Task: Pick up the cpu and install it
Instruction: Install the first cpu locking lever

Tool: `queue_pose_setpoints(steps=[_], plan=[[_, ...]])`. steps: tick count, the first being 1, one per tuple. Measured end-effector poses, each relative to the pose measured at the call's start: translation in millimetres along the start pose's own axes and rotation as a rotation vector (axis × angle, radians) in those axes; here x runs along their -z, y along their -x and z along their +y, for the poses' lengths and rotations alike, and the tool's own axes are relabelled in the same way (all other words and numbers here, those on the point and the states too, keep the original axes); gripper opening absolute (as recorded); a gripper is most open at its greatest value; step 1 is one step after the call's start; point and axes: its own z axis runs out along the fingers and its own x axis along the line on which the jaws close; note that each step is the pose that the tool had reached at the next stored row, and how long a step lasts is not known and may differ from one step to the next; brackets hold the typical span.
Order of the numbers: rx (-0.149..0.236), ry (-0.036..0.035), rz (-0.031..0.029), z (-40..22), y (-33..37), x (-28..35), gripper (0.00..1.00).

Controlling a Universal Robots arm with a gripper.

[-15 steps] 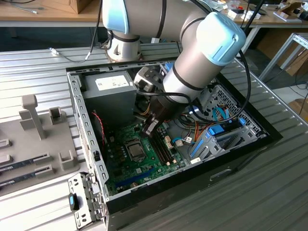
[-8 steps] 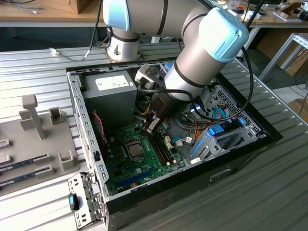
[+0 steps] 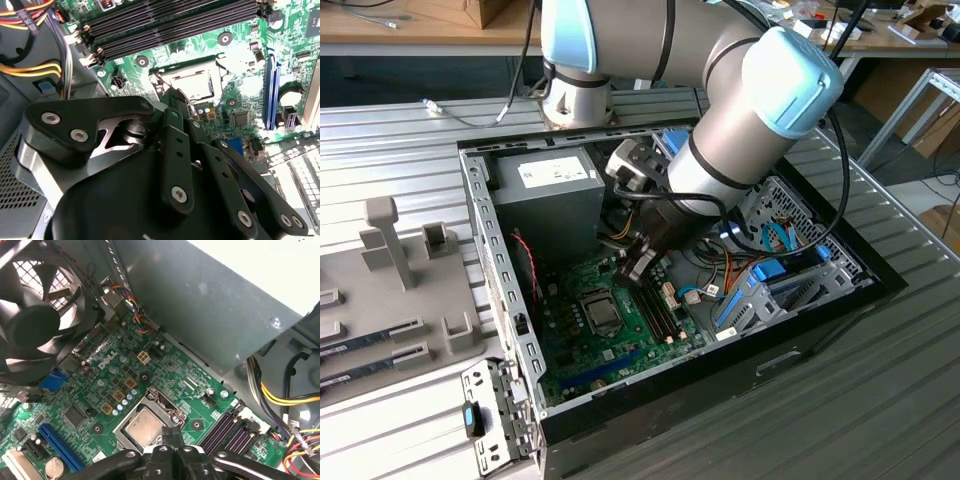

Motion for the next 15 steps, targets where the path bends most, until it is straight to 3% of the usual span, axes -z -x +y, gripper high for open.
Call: queue_pose_setpoints(steps=[2,6,7,10,15], plan=[[0.003,0.0041,0.0058,-2.3,0.1,-3.9,0.11],[0.012,0.0048,0.0101,-6.8,-2.4,-8.1,0.11],[0.021,0.0056,0.0140,-8.3,-2.8,-10.0,0.11],[0.062,0.0047,0.0350,-11.1,-1.6,-15.7,0.11],[0.105,0.0005,0.0572,-14.0,0.4,-21.1,0.11]])
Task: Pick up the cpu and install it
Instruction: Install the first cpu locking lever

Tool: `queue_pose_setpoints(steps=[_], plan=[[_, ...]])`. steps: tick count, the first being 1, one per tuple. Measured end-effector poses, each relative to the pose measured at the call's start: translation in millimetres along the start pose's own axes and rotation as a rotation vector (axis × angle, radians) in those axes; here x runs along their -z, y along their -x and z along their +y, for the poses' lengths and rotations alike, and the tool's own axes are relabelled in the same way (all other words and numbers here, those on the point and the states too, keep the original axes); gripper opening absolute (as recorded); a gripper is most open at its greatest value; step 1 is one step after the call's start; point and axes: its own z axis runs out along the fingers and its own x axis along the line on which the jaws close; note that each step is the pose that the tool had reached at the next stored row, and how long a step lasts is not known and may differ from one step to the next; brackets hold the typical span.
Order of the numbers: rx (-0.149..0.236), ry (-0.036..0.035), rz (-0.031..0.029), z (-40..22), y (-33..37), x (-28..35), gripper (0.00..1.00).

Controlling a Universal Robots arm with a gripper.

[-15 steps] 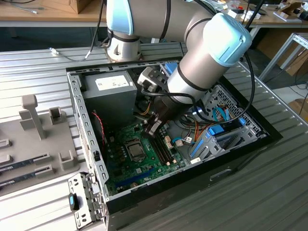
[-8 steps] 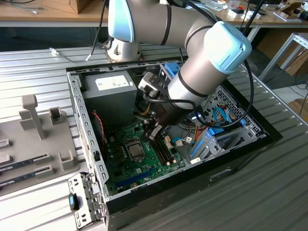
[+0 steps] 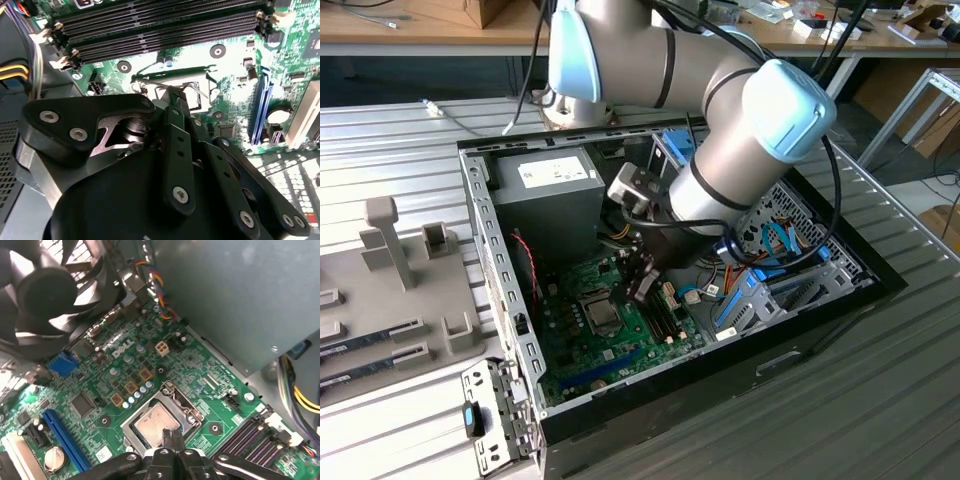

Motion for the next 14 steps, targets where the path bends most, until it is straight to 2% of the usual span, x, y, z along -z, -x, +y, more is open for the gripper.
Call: queue_pose_setpoints(steps=[6,7,9,11,14], plan=[[0.031,-0.0016,0.0218,-5.2,-0.9,-6.9,0.11],[0.040,-0.0012,0.0278,-6.7,-0.5,-8.3,0.11],[0.050,0.0000,0.0338,-8.8,0.2,-9.7,0.11],[0.066,0.0017,0.0425,-12.2,1.9,-11.2,0.11],[0.072,0.0029,0.0459,-14.9,4.0,-10.8,0.11]])
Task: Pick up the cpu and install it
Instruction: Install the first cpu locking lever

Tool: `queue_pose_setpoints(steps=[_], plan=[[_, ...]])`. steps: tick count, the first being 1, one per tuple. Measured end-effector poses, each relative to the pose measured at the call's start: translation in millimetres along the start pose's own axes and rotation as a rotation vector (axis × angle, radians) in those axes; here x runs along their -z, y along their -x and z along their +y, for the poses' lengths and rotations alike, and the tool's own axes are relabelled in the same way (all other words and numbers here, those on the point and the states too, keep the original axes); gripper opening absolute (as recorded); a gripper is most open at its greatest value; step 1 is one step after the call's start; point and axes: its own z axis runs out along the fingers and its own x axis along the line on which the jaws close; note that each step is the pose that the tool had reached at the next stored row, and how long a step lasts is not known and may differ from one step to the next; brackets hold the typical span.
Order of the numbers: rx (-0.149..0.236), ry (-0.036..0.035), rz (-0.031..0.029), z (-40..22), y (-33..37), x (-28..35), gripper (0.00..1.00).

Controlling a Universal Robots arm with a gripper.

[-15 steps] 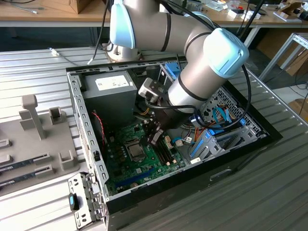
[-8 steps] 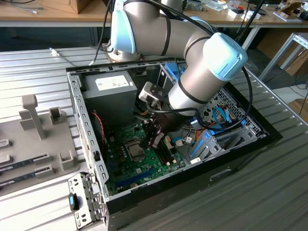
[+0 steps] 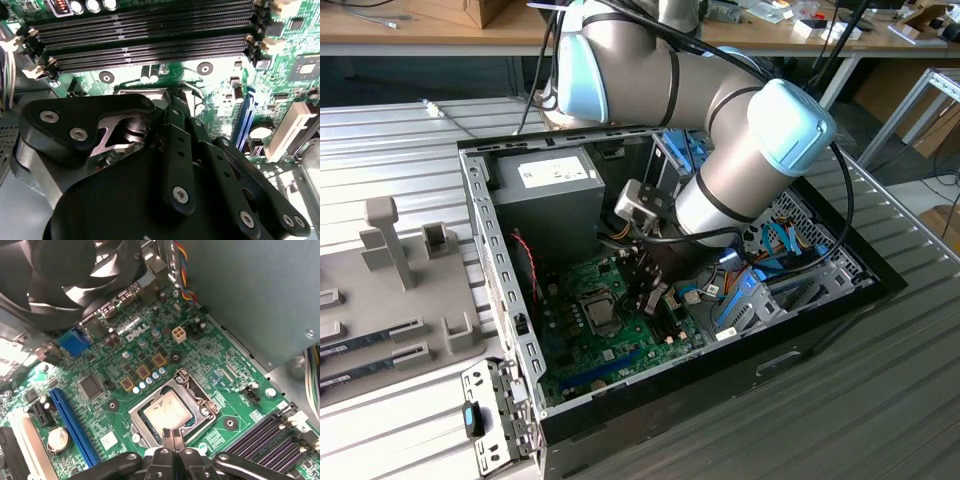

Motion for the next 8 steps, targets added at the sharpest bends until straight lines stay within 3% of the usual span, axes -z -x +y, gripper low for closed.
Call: queue_pose_setpoints(steps=[8], plan=[[0.004,0.0017,0.0016,-5.5,-1.7,-1.9,0.11]])
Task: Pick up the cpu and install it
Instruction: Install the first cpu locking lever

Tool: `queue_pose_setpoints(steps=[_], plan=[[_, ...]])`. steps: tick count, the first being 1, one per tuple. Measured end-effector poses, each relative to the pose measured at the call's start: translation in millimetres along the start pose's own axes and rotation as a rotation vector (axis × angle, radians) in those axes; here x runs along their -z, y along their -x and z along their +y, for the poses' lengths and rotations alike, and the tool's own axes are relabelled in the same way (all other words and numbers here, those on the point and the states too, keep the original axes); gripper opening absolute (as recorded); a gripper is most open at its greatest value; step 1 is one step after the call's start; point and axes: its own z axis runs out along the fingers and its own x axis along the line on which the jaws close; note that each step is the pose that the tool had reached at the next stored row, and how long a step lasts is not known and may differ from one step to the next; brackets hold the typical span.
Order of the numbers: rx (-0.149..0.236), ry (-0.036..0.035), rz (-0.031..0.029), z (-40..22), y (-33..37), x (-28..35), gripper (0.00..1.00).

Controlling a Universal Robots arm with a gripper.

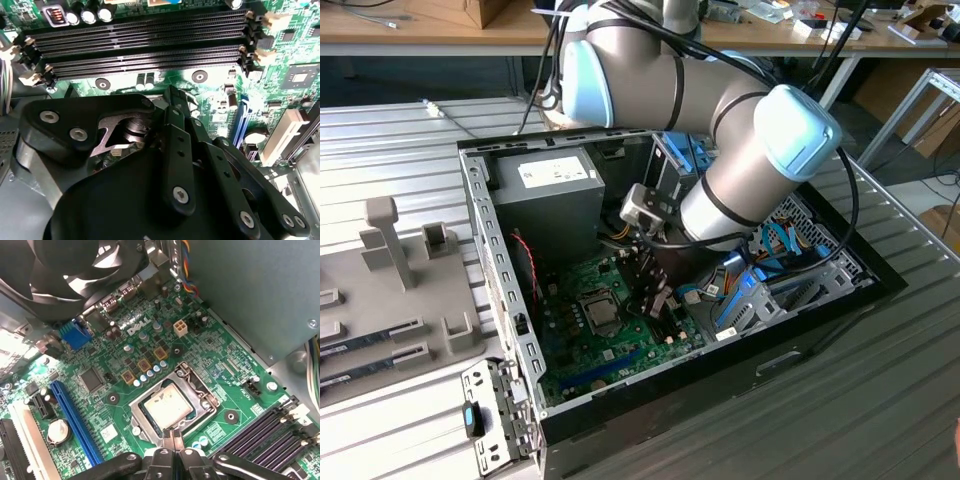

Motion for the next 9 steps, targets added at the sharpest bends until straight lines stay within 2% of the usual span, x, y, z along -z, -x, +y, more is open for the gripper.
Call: queue_pose_setpoints(steps=[4,7,9], plan=[[0.000,0.0000,0.0002,-1.0,-1.0,-0.1,0.11],[0.000,0.0009,0.0014,-7.5,3.7,0.4,0.11],[0.000,0.0007,0.0021,-9.6,5.3,0.0,0.11]])
